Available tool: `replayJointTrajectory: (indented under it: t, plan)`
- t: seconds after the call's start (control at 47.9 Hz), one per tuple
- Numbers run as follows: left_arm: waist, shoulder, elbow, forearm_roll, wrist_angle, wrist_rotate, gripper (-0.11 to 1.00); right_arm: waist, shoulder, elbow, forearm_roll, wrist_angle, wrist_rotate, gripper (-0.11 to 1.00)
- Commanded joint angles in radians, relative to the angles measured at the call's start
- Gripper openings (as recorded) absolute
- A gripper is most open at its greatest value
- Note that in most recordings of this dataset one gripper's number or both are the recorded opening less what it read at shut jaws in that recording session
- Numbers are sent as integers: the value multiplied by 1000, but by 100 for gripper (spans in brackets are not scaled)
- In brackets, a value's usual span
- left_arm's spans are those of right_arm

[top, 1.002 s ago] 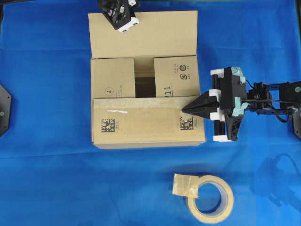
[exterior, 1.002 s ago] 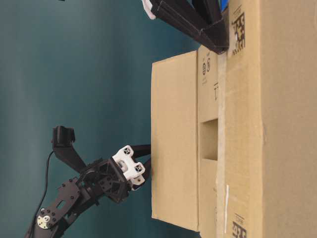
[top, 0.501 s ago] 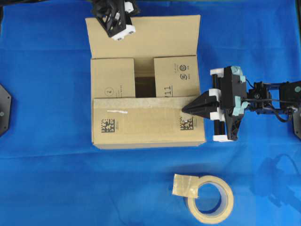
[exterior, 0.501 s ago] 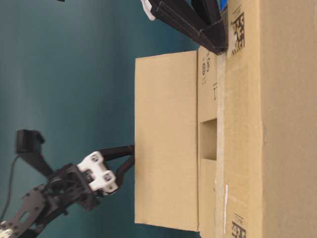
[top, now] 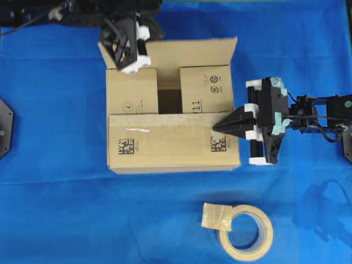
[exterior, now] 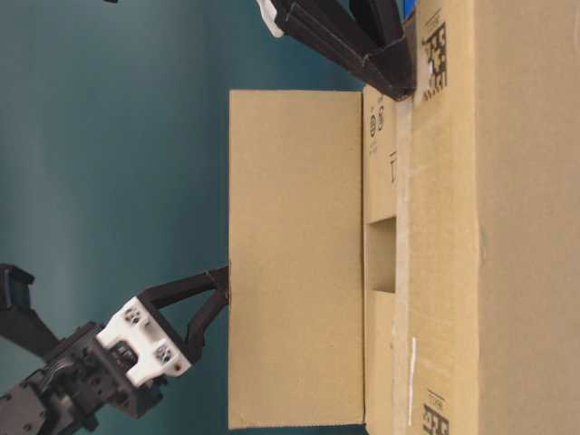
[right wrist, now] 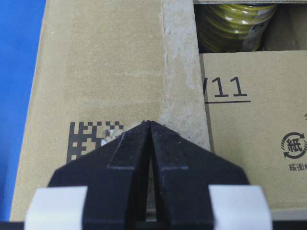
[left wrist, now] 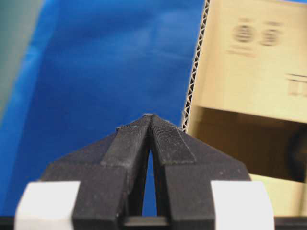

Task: Close the cardboard box.
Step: 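Fold the back flap forward over the box with the left gripper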

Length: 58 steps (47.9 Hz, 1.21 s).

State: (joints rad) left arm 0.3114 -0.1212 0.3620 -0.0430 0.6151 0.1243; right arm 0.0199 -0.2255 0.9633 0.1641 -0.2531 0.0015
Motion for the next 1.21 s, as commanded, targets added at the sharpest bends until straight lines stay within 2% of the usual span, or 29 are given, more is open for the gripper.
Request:
replayJointTrajectory:
  t: [0.0,0.188,0.334,0.918,1.189]
  plan:
    - [-32,-15,11,3,2,-26,0,-6,-15,-12,-2,-8,0,0]
    - [-101,-26,37,3,0,-94,0,-6,-26,-8,-3,-8,-2,0]
    - [-138,-38,67,3,-23,-117,0,-6,-37,-6,-3,-8,-2,0]
    - [-229,-49,307,3,-331,-207,0,-21,-52,-6,-3,-9,-5,0]
    - [-235,-54,367,3,-426,-229,0,-37,-52,-6,-3,-14,-5,0]
